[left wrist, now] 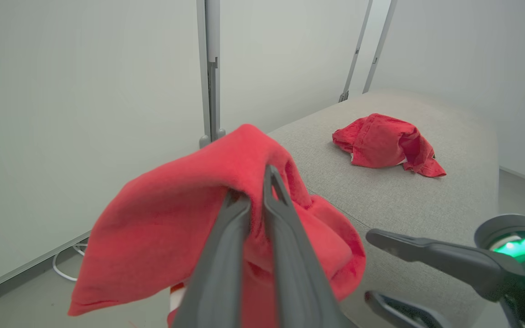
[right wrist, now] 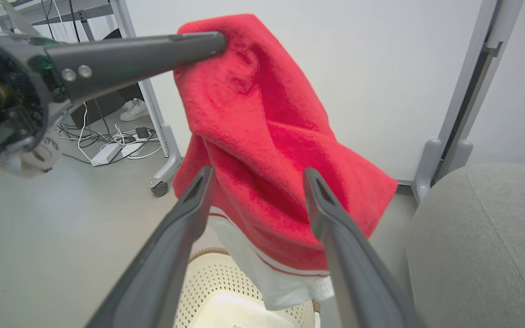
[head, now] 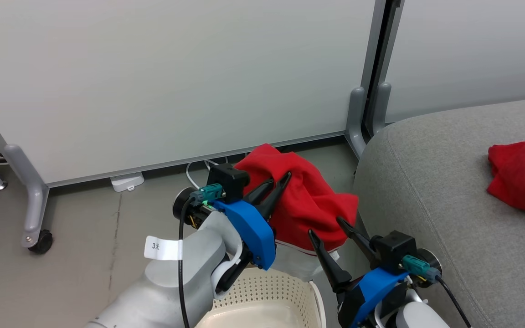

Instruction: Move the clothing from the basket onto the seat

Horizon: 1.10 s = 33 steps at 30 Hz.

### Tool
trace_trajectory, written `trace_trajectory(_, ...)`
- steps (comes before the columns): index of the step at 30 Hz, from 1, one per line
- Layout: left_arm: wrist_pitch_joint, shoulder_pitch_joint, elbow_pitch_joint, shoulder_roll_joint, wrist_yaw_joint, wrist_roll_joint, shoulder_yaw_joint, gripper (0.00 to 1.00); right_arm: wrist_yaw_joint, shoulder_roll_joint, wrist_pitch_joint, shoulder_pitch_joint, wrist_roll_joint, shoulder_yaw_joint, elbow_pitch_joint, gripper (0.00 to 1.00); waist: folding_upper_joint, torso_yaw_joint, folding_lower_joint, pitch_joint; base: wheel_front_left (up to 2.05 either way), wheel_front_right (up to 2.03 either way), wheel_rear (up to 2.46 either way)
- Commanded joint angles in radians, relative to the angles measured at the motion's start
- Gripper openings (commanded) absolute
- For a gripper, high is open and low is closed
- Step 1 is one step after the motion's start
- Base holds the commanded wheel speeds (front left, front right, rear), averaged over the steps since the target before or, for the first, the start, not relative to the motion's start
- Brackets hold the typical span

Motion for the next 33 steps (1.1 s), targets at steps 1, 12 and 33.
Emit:
trace_trajectory(1,-0.006,-0.013,0.002,-0.001,-0.002,-0.005,-0.001,0.0,0.0,-0.003,0.003,-0.016,-0.009,0.006,0.009,1.0,-0.0001,0.0,0.0,0.002,0.0,0.0,0.0)
trace_trajectory(12,-0.008,-0.023,-0.006,-0.01,-0.002,-0.019,-0.031,0.0,0.0,-0.003,-0.004,-0.163,-0.059,0.081,0.194,1.0,-0.0001,0.004,0.0,0.01,0.0,0.0,0.0)
trace_trajectory(33,-0.009,-0.02,-0.03,-0.012,-0.002,-0.052,-0.082,0.0,0.0,-0.003,-0.057,-0.378,0.16,0.304,0.496,0.47,-0.0001,0.015,0.0,-0.003,0.0,0.0,0.0)
